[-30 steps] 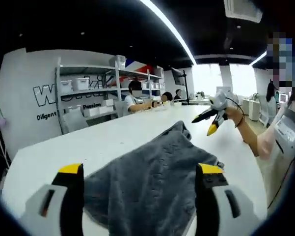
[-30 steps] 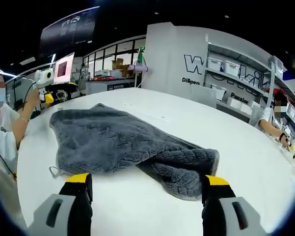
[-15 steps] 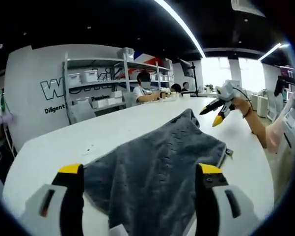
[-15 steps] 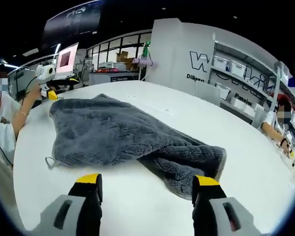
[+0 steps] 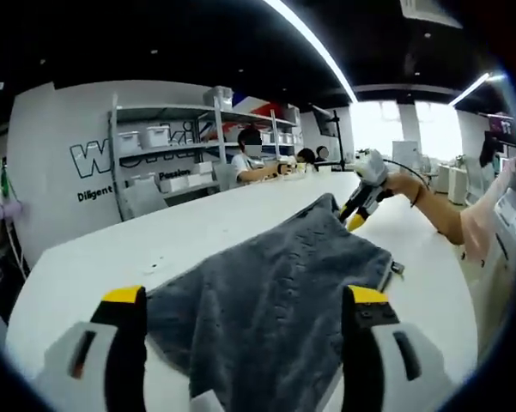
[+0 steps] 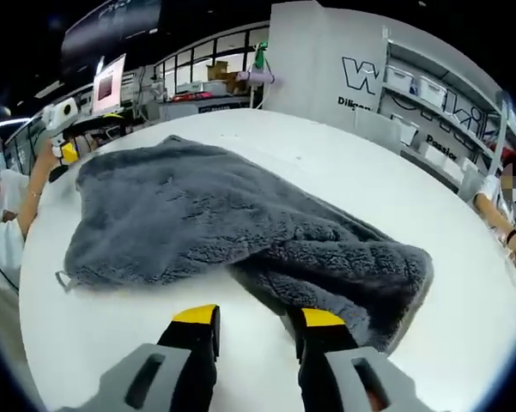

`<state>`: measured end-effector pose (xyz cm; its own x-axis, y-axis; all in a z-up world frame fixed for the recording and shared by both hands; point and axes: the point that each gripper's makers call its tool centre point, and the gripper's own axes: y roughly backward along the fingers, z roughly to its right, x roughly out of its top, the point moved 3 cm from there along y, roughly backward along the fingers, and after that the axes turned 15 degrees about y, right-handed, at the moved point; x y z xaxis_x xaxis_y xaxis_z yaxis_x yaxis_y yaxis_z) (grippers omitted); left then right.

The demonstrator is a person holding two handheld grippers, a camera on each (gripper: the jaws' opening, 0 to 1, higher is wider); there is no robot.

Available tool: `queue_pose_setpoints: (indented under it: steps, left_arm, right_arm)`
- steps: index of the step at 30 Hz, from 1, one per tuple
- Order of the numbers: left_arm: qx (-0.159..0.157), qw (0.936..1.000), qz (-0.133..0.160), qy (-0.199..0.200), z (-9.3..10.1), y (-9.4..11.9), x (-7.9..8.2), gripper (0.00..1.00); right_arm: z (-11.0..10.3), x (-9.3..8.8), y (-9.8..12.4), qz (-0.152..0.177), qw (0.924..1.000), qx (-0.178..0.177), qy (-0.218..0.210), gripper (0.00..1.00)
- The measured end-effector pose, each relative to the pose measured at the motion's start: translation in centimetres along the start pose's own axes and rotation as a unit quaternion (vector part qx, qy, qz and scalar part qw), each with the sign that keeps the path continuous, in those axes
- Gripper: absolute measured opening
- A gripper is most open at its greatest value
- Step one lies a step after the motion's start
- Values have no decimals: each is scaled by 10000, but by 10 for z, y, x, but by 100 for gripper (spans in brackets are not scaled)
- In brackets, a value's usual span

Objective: Fold the towel on the table until its edges align and the towel forms a compact rectangular stack.

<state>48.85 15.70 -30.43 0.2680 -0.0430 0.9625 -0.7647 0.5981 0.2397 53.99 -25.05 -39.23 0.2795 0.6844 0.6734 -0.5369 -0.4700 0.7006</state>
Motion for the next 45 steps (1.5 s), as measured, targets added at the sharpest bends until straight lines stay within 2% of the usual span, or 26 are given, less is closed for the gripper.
queue_pose_setpoints:
  steps: [3, 7, 9, 11, 12, 15, 17, 19, 22, 26, 28, 31, 33, 37, 39, 40, 45]
  left_arm:
    - [-4, 10000, -34, -1, 0, 0, -1, 99]
    - [19, 10000, -56, 5, -1, -1, -3, 99]
    - [35, 10000, -55, 8, -1, -1, -3, 99]
    - [41, 10000, -61, 6, -1, 0, -3, 99]
    - [45, 10000, -63, -1, -1, 0, -3, 99]
    - [54, 10000, -61, -1, -2, 0, -3, 99]
    - [61, 10000, -79, -5, -2, 0, -3, 99]
    - [90, 9999, -89, -18, -3, 1, -4, 99]
    - [106, 9999, -78, 11, -5, 2, -4, 99]
    - [130, 9999, -62, 36, -6, 2, -3, 99]
    - [128, 9999, -55, 37, -5, 3, -3, 99]
    - [114, 9999, -49, 31, -5, 3, -3, 99]
    - [117, 9999, -45, 34, -5, 3, -3, 99]
    - [123, 9999, -72, 32, -5, 3, -4, 99]
    - [125, 9999, -74, 43, -5, 3, -4, 99]
    - [127, 9999, -77, 43, -5, 4, -4, 99]
    - [135, 9999, -79, 39, -6, 4, -4, 99]
  right_arm:
    - [9, -5, -5, -116, 9998, -74, -168, 34]
    - [14, -6, -10, -107, 9996, -129, -209, 26]
    - [16, -8, -9, -135, 9994, -179, -258, 20]
    - [24, -10, -11, -149, 9991, -267, -294, 9]
    - [26, -11, -10, -166, 9990, -281, -313, 8]
    - [28, -9, -12, -184, 9994, -230, -190, 4]
    - [23, -6, -9, -232, 9997, 0, -106, 3]
    - [18, 1, 1, -170, 9997, 147, 11, 3]
    - [7, 16, 24, -51, 9980, 555, 312, 3]
    - [8, 39, 59, 172, 9959, 654, 607, 2]
    - [10, 52, 75, 354, 9945, 708, 689, 2]
    - [2, 70, 95, 745, 9879, 1134, 747, 2]
    - [4, 78, 107, 922, 9851, 1245, 753, 2]
    - [15, 84, 123, 933, 9852, 1244, 724, 2]
    - [15, 78, 126, 620, 9866, 1275, 807, 2]
    - [18, 78, 128, 543, 9877, 1164, 897, 2]
    - [14, 90, 146, 918, 9844, 1220, 873, 2]
